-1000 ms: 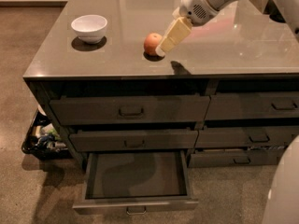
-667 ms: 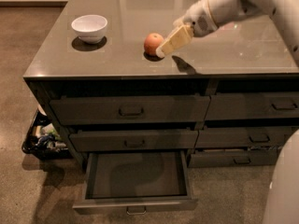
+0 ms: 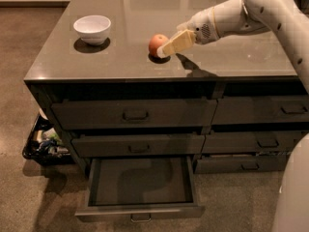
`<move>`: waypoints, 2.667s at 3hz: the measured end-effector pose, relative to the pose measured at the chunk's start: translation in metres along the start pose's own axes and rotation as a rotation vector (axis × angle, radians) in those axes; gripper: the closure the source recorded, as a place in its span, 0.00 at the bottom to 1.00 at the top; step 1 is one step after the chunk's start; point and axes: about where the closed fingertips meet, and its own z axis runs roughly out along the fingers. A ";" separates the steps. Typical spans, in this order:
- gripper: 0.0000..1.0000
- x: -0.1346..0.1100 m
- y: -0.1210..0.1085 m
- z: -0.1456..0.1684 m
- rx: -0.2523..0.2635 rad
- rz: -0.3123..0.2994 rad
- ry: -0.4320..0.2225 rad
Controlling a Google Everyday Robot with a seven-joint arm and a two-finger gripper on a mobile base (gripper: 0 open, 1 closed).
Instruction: Place apple into bottom drawer
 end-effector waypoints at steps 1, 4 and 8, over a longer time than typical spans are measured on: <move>0.00 0.006 -0.009 0.011 0.024 0.002 -0.011; 0.00 -0.001 -0.053 0.074 0.107 -0.055 -0.092; 0.50 0.009 -0.054 0.082 0.101 -0.032 -0.084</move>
Offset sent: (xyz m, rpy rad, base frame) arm 0.0554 0.0171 -0.0431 0.0338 -0.0907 -0.0937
